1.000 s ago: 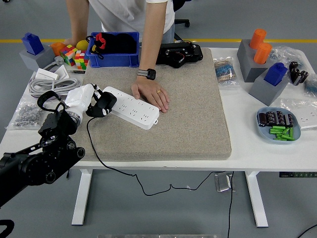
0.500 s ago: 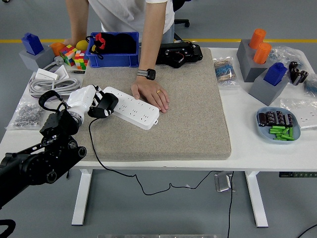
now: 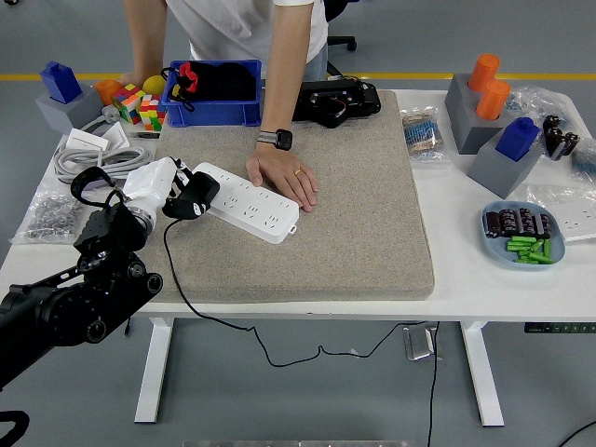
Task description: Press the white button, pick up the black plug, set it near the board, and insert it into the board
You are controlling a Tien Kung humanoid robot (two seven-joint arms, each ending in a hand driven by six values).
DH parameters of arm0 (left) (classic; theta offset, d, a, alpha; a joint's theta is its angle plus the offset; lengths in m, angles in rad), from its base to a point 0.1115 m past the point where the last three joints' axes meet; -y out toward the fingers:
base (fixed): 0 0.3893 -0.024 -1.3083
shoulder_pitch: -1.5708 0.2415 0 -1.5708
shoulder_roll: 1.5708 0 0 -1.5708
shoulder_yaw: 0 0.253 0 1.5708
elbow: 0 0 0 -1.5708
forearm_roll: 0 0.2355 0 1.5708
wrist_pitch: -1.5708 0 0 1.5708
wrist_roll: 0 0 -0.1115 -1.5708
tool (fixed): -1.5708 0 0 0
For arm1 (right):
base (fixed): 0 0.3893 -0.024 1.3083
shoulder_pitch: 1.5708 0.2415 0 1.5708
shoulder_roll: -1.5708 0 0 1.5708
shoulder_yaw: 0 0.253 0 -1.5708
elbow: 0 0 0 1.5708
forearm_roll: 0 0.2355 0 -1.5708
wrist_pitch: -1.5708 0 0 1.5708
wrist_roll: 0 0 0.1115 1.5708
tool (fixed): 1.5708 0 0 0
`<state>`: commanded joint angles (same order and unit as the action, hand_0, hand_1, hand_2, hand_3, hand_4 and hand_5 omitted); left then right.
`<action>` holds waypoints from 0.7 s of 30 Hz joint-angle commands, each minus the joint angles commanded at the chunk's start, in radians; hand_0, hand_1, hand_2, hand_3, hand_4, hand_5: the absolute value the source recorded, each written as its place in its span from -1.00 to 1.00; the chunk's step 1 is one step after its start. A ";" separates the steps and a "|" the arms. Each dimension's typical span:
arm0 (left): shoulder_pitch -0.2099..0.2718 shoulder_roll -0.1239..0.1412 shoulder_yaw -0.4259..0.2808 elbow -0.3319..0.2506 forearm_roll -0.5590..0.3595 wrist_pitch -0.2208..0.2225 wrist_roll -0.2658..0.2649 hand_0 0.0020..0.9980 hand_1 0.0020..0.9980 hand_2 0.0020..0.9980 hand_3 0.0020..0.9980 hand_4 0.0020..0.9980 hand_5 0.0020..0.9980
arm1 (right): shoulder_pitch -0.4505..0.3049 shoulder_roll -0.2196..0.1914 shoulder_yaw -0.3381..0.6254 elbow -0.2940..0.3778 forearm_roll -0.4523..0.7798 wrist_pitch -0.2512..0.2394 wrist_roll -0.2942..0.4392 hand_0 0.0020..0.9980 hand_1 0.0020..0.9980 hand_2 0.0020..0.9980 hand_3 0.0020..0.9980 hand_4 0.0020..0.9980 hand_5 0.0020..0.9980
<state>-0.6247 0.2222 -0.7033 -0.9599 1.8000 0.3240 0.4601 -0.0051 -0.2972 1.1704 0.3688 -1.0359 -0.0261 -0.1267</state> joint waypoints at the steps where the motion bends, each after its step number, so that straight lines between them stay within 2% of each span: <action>1: 0.000 0.000 0.000 -0.001 0.000 -0.002 0.002 -0.33 -0.12 -0.19 0.17 0.50 -1.00 | 0.000 0.000 0.000 0.000 0.000 0.000 0.000 0.54 0.34 0.28 0.21 0.30 -0.19; 6: 0.002 -0.001 -0.002 -0.006 -0.001 -0.015 0.015 -0.33 -0.12 -0.19 0.17 0.50 -1.00 | -0.001 0.000 -0.001 0.000 0.000 0.000 0.000 0.54 0.34 0.28 0.21 0.30 -0.19; 7: 0.002 -0.001 -0.003 -0.008 -0.001 -0.018 0.017 -0.24 0.01 -0.07 0.21 0.55 -1.00 | -0.001 0.000 -0.001 0.000 0.000 0.000 0.000 0.54 0.33 0.28 0.21 0.30 -0.18; 12: 0.001 -0.001 -0.007 -0.011 0.001 -0.026 0.020 -0.24 0.01 -0.07 0.21 0.55 -1.00 | 0.001 0.000 -0.002 0.000 0.001 0.000 0.000 0.54 0.33 0.28 0.21 0.30 -0.18; 13: 0.001 -0.001 -0.008 -0.012 0.002 -0.026 0.019 0.27 0.41 0.24 0.49 0.86 -0.68 | 0.001 0.001 -0.001 0.000 0.001 0.000 0.000 0.54 0.33 0.28 0.21 0.30 -0.19; 18: -0.001 -0.001 -0.010 -0.012 0.004 -0.031 0.013 0.27 0.41 0.24 0.49 0.86 -0.68 | 0.002 0.001 0.000 0.000 0.001 0.000 0.000 0.54 0.33 0.28 0.21 0.30 -0.19; 19: -0.001 -0.001 -0.011 -0.012 0.005 -0.031 0.012 0.69 0.81 0.71 0.80 1.00 -0.13 | 0.002 0.001 0.000 0.000 0.001 0.000 0.000 0.54 0.33 0.28 0.21 0.30 -0.19; 21: 0.000 -0.001 -0.013 -0.012 0.005 -0.029 0.004 0.69 0.81 0.71 0.80 1.00 -0.13 | 0.002 0.001 -0.001 -0.001 0.001 0.000 0.000 0.54 0.33 0.28 0.21 0.30 -0.19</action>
<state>-0.6249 0.2208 -0.7163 -0.9722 1.8047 0.2955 0.4640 -0.0031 -0.2961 1.1695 0.3682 -1.0348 -0.0259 -0.1267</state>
